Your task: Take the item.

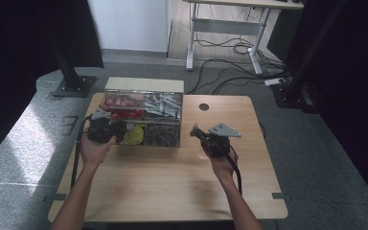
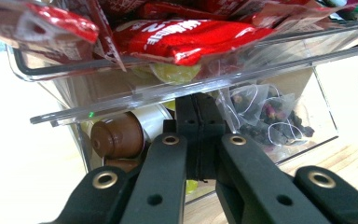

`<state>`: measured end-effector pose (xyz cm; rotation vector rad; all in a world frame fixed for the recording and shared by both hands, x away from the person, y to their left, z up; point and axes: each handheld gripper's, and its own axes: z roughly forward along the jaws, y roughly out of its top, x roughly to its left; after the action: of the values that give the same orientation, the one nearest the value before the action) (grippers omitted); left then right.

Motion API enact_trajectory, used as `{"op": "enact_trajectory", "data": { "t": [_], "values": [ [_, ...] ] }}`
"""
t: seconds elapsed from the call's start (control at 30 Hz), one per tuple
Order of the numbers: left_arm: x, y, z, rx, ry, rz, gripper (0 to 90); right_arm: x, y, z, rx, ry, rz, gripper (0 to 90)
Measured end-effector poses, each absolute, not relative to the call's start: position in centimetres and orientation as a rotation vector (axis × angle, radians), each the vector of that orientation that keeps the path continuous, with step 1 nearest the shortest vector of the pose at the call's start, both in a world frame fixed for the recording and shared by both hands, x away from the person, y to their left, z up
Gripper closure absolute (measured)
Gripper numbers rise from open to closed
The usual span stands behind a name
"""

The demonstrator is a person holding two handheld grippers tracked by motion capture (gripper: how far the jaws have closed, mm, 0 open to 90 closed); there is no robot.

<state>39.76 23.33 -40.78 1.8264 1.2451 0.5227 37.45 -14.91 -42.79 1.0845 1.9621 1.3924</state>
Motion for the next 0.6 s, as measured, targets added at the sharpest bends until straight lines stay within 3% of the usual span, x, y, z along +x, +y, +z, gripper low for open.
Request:
{"op": "enact_trajectory", "data": {
  "t": [0.6],
  "values": [
    [39.8,23.2,-40.8,1.829,1.246,0.526,90.0,37.5,-17.4,-43.4,1.142,1.928,1.37,88.8]
  ]
}}
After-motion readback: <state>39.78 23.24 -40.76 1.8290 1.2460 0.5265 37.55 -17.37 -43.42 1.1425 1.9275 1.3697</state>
